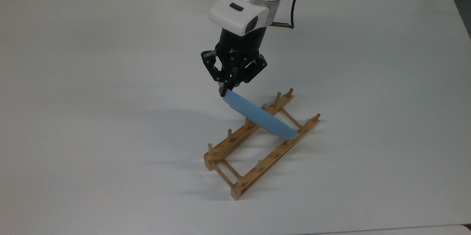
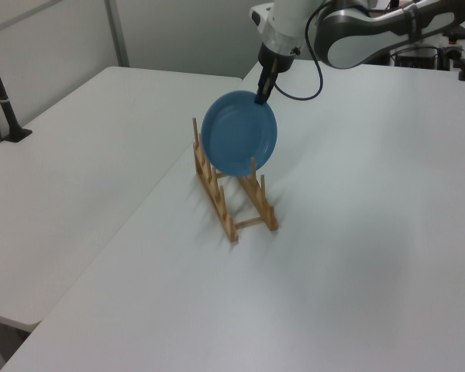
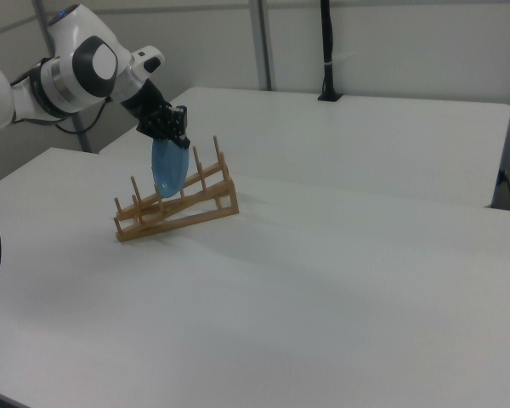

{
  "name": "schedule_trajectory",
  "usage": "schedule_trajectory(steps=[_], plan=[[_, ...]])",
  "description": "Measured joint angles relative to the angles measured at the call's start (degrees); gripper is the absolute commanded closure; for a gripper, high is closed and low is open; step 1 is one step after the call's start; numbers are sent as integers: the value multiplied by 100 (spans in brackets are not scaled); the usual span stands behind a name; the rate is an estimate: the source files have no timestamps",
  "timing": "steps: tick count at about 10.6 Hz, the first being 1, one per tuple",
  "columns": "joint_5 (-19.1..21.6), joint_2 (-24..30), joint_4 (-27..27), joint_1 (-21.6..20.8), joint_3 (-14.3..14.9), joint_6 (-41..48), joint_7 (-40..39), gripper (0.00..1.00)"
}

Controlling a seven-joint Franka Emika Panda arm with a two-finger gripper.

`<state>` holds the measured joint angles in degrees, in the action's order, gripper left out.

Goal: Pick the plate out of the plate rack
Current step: 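Lift the blue plate up out of the rack slots and away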

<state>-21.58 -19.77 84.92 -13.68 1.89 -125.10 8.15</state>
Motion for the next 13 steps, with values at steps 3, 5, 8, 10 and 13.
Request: schedule_trajectory(steps=[3,5,8,10,13], plan=[[-137,75,-166,20,46,0,-1,100],[-151,289,-212,125,56,1,-66,100],[-114,593,-209,406,60,307,-231,100],[436,706,-210,709,68,633,-700,100],[1367,850,-208,1261,88,1298,-2026,100]])
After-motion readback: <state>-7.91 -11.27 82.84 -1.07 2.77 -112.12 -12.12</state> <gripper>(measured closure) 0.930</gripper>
